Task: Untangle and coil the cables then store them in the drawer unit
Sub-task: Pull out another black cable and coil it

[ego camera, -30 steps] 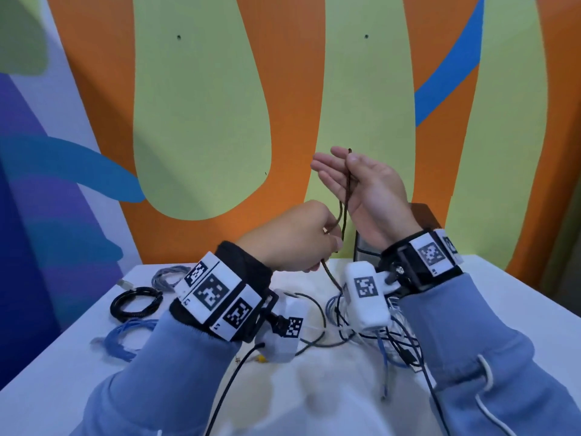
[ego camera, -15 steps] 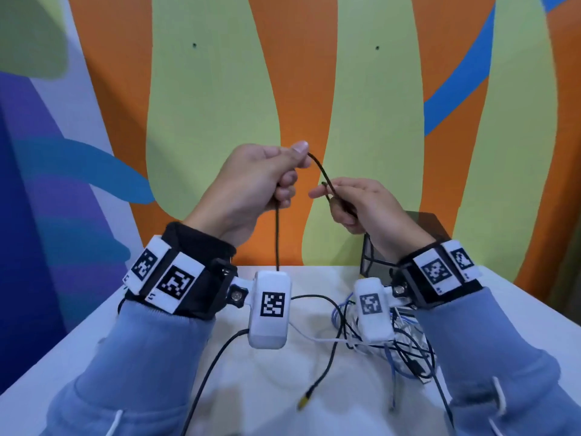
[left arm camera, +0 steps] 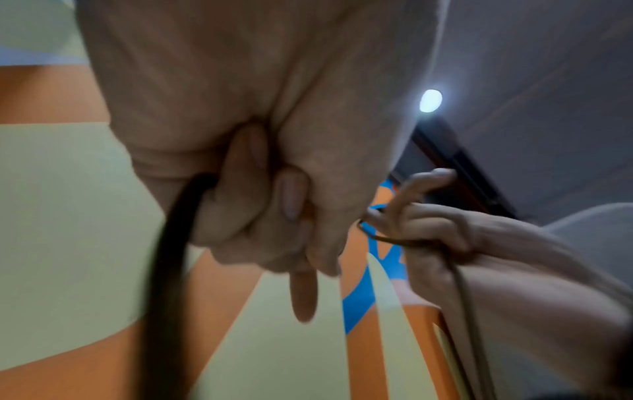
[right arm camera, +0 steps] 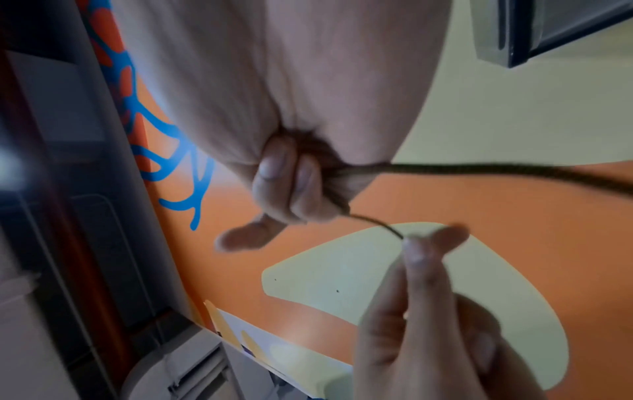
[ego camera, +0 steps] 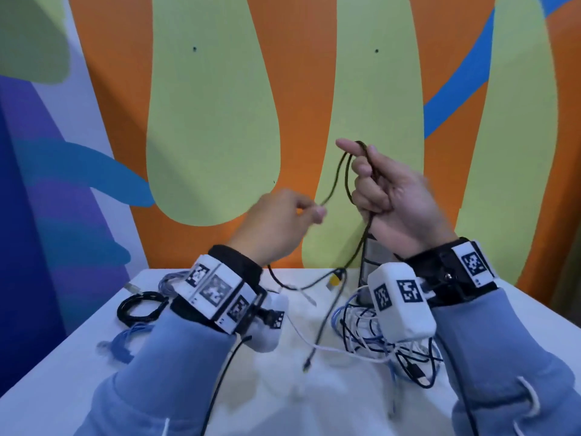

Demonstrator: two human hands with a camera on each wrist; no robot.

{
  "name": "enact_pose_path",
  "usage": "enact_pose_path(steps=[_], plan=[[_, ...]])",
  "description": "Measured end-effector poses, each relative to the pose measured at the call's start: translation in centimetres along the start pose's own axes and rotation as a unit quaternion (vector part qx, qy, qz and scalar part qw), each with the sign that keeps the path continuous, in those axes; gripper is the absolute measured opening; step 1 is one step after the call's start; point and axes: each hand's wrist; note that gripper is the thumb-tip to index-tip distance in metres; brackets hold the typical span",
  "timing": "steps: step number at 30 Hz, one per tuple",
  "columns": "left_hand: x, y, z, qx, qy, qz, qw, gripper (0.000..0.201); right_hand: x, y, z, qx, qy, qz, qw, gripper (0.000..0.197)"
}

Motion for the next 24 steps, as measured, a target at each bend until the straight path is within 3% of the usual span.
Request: enact_pose_path(steps=[2,5,9,14,17,20,24], plan=[[-0.6,-1.5,1.7,0.056,-0.023,-0.064,0.996,0.024,0.3,-0.2,0.6,-0.032,0.015,0.068,0.997,0.042],[-1.5,-2.4,3.6,0.126,-0.068,-0.096,0.985,0.035,0.5,-0.6,1.6,-0.132,0.035,0.108,0.985,0.031],[-1.4,-0.1,4.0,0.059,-0.091,-0.075,0.991,0.033,0.5,-0.5,2.3,-0.316,0.008,0.121,0.941,0.034],[-1.0,2.8,2.6,-0.133,-0.068,-0.036,0.988,0.032,0.2,-0.4,2.0,-0.369,-0.086,0.021,0.925,0.028],[-0.6,3.5,1.1,-0.226,-0.03,-0.01,0.973,0.044,-0.3,-0.5,0.8,-0.389,-0.096,-0.046,0.915,0.032],[-0.1,3.9,-0.2,-0.285,-0.006,0.02,0.958,0.043,-0.9,-0.3,-0.4,-0.394,-0.117,-0.104,0.906,0.038],[0.3,3.6,-1.1,-0.327,0.004,0.051,0.944,0.054,-1.2,0.1,-0.6,-0.262,-0.153,-0.169,0.938,0.031]])
Point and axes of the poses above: each hand's wrist, its own x-axis towards the middle knuckle, its own y-axis out of the back of the hand, z = x × y, and after that the axes turned 14 degrees about -x, right-handed
